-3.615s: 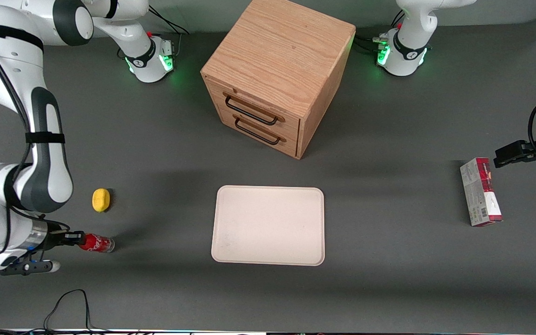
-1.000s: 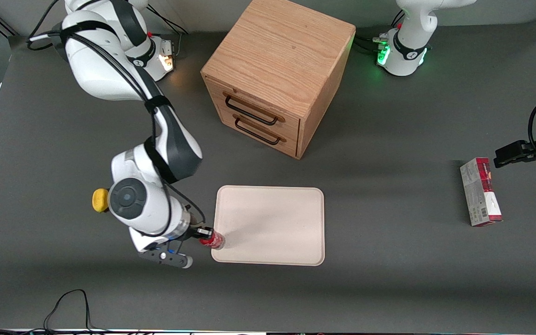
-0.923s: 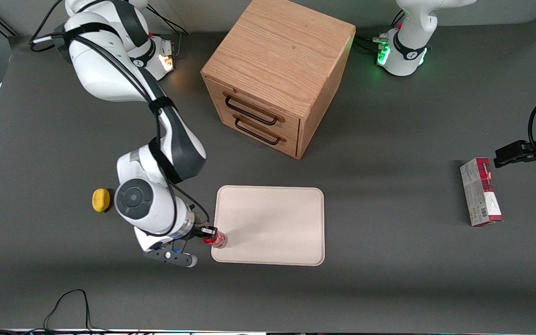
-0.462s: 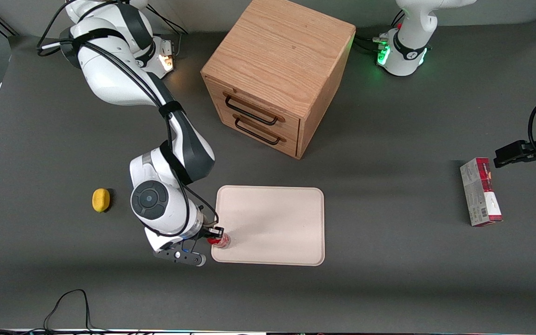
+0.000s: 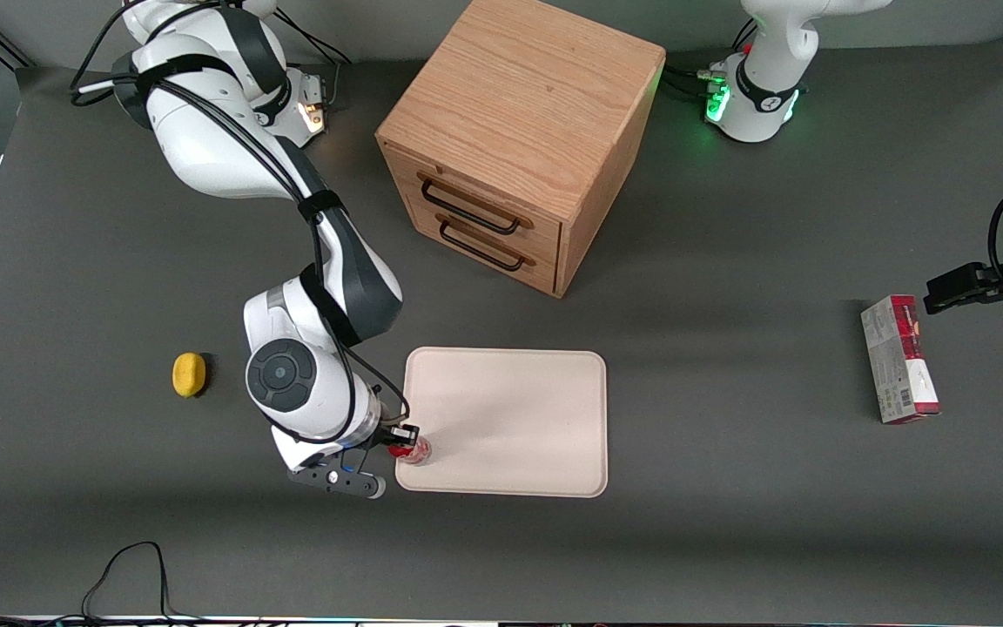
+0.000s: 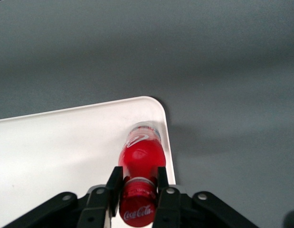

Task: Place coke bottle on tray
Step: 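Lower the bottle onto the tray and open the right gripper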

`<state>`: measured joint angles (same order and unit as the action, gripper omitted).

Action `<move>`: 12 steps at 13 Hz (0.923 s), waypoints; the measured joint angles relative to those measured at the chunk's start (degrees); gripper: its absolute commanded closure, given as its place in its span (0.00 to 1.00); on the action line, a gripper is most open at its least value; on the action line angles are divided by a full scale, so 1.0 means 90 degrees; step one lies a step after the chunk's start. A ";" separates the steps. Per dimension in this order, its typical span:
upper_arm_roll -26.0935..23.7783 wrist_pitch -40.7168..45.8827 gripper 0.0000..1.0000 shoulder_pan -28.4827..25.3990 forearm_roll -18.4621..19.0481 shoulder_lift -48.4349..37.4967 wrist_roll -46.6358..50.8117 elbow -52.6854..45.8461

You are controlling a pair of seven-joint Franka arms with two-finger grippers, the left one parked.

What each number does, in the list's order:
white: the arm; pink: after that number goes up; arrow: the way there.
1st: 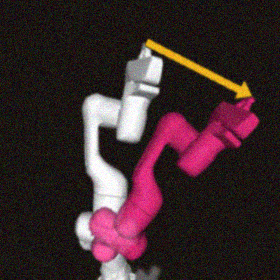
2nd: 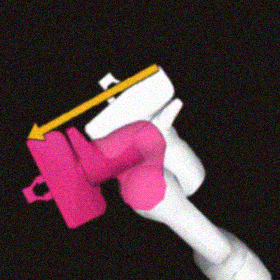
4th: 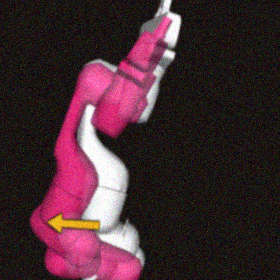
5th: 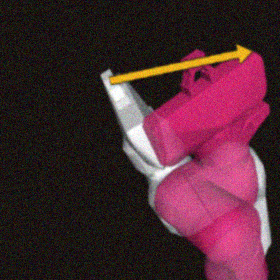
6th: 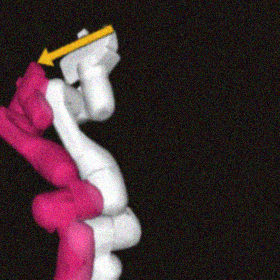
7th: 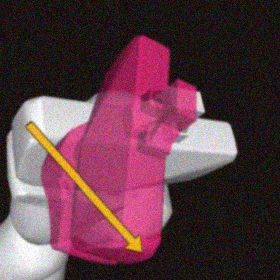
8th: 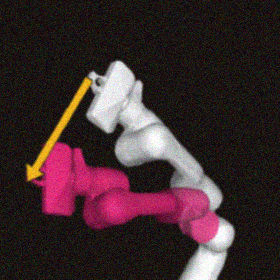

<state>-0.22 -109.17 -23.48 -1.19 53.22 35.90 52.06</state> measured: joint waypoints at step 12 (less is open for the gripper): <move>0.0017 0.0217 0.00 0.0012 0.0223 -0.0059 0.0014 -0.0173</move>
<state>-0.07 -107.22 -23.37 0.81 52.69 36.02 50.50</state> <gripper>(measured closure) 0.000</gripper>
